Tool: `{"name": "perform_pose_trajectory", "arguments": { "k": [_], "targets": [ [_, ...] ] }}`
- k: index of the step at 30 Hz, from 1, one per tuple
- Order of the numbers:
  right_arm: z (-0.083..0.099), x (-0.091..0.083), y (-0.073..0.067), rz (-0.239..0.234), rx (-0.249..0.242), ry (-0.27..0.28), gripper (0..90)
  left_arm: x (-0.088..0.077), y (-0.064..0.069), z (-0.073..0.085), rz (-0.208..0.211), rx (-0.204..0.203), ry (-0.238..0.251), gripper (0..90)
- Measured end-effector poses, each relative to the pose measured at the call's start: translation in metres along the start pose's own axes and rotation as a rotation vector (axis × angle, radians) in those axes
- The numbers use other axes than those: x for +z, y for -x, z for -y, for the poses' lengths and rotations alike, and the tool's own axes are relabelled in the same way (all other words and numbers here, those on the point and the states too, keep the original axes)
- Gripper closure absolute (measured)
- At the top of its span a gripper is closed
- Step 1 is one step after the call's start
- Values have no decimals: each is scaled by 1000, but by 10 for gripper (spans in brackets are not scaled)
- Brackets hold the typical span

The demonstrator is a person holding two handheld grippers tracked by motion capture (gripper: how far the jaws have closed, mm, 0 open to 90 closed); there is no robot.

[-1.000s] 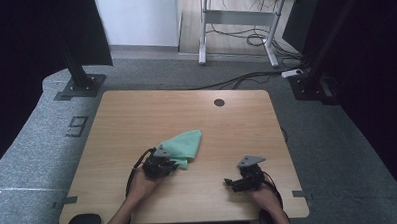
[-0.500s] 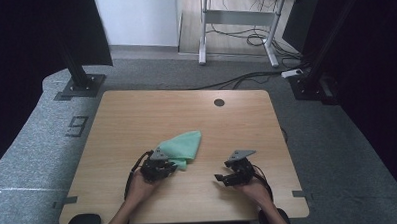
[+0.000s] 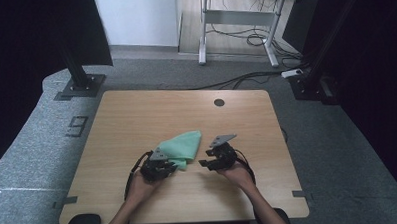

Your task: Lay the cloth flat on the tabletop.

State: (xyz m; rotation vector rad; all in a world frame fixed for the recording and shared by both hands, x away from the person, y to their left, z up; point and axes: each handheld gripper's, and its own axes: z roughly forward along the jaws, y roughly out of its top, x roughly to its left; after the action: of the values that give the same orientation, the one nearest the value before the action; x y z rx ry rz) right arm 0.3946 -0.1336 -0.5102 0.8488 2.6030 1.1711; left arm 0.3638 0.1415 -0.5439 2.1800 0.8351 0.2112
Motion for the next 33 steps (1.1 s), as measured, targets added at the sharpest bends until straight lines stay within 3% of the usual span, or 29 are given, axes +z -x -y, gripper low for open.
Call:
{"name": "perform_pose_trajectory", "arguments": {
  "k": [7,10,13,14,17,21,26,29,33],
  "targets": [
    [-18,23,-7,-8,-33,-11,481,0,0,0,0,1,0,792],
    [-21,37,-7,1,-41,-28,473,0,0,0,1,0,-2,792],
    [-21,46,-5,12,-40,-45,519,0,-1,0,3,-1,-2,792],
    [-20,54,-5,29,-40,-66,634,0,-1,0,4,-5,0,792],
    [-18,58,-2,51,-38,-71,774,0,-1,0,6,-9,2,792],
    [-19,52,-1,69,-35,-59,822,0,-2,0,11,-12,-2,793],
    [-25,27,4,102,-37,-10,830,-5,-7,-4,18,-37,8,801],
    [-27,12,9,128,-41,0,829,-12,-9,-6,13,-37,28,805],
    [-28,-8,18,158,-20,19,828,-37,-17,-13,1,-58,106,806]
  ]
}}
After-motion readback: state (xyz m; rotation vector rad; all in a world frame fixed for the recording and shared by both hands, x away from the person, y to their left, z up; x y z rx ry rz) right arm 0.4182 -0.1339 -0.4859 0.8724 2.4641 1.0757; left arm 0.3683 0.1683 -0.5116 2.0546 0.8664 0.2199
